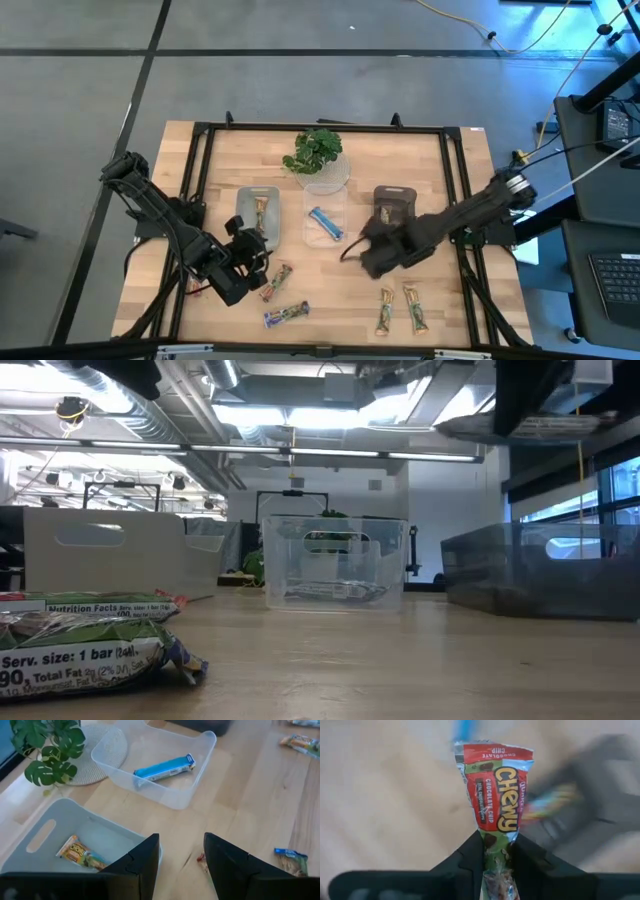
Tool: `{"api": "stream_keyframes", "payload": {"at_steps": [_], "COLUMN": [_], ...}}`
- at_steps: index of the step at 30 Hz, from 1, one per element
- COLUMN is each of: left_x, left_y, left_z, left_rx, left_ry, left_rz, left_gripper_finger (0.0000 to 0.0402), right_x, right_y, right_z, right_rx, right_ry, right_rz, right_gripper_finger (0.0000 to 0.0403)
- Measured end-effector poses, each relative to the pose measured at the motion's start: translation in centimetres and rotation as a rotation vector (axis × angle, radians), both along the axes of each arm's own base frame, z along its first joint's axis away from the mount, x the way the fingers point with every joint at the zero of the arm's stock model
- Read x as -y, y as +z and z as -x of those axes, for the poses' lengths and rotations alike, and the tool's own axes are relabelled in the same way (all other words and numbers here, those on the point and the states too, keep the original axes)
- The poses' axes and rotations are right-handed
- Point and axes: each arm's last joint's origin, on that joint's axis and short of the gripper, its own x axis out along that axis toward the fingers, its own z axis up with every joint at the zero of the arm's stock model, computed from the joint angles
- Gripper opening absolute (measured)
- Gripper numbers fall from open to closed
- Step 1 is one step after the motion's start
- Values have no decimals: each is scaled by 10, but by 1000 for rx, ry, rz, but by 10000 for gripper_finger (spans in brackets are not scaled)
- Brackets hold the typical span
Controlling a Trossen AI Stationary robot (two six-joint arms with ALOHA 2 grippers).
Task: Pick and place Granola Bars by type
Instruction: Put the right red granola bar into the black transparent bin
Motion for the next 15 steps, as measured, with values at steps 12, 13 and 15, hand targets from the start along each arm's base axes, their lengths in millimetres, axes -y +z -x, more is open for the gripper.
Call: {"api": "stream_keyframes", "payload": {"at_steps": [12,13,15], "left_x": [0,0,0], "left_y": [0,0,0], "left_z": [0,-1,-1], "left_rx": [18,18,20], "left_ry": [20,19,20], "left_rz": [18,19,20], "left_gripper_finger": [148,148,150], "right_x": [38,41,47], "right_y": [0,-8,-24], "right_z": [21,22,24], "right_rx": [7,-12,-51], "right_ry": [-363,-376,-393], "right_rz": [192,204,227], "right_gripper_finger": [89,89,89]}}
